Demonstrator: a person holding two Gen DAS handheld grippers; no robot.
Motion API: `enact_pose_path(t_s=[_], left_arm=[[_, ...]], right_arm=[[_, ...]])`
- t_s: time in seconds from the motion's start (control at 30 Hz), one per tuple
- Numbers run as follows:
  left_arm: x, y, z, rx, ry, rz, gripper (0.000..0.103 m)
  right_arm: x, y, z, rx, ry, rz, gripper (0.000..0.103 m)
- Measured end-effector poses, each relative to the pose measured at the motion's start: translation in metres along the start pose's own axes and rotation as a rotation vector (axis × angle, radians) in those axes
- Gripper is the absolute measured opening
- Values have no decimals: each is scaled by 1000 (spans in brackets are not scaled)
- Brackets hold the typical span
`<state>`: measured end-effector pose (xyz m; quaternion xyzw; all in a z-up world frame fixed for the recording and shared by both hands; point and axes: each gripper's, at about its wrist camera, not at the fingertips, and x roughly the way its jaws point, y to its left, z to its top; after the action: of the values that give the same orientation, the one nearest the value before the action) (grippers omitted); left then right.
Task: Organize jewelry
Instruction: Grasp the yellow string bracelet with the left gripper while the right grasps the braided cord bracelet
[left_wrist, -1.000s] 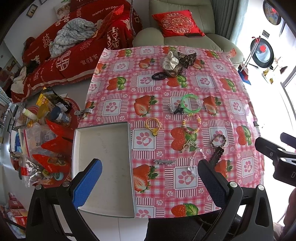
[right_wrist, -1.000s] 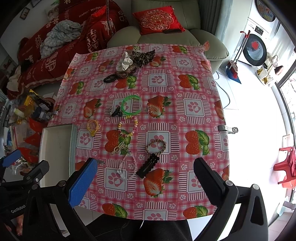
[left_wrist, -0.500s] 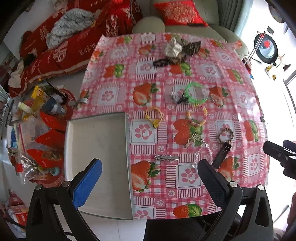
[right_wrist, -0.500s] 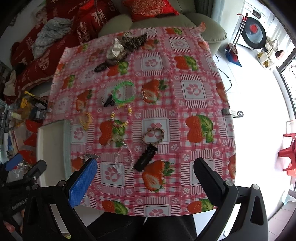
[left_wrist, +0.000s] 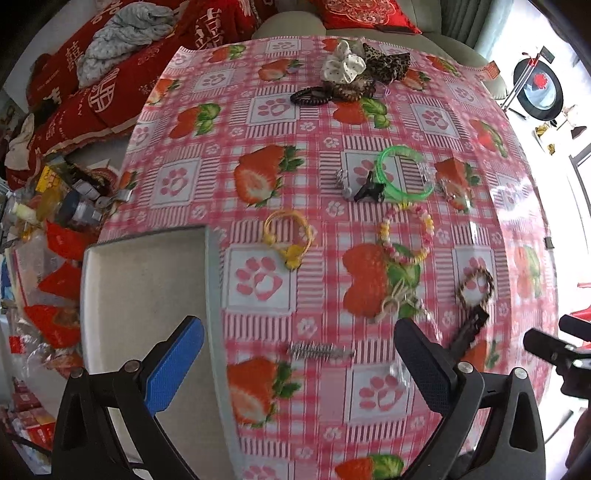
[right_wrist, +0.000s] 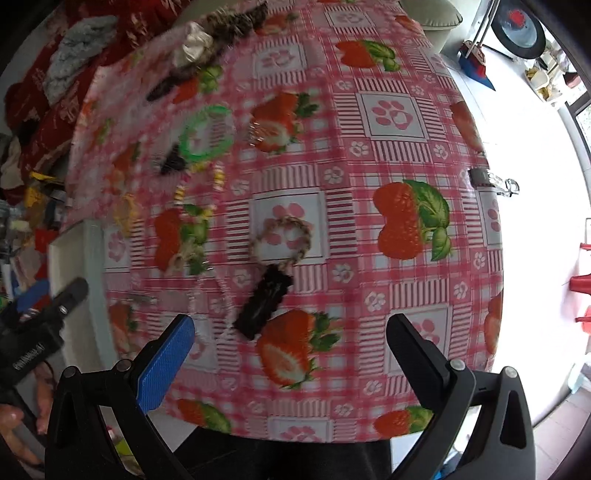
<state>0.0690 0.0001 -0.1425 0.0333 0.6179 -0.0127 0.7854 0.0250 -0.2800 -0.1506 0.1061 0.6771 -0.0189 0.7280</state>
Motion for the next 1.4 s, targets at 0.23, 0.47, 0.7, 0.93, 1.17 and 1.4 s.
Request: enact_pose_path(t_s=[0.23, 0.47, 0.7, 0.93, 1.17, 1.4], left_arm=[[36, -8, 23, 3, -1, 16, 81], [75, -15, 42, -6, -4, 44, 81], [106, -7, 50, -60, 15, 70, 81], [112, 1, 58, -115, 1, 10, 81], [105, -5, 54, -83, -31, -18, 23], [95, -8, 54, -75, -32, -68, 22]], right_arm=[[35, -6, 23, -11, 19, -24, 103], [66, -10, 43, -29, 20, -61, 103], [86, -6, 50, -76, 6, -104, 91], [98, 22, 48, -148, -37, -145, 78], [103, 56, 50, -195, -59, -140, 53], [90, 73, 46, -168, -60, -102, 6]])
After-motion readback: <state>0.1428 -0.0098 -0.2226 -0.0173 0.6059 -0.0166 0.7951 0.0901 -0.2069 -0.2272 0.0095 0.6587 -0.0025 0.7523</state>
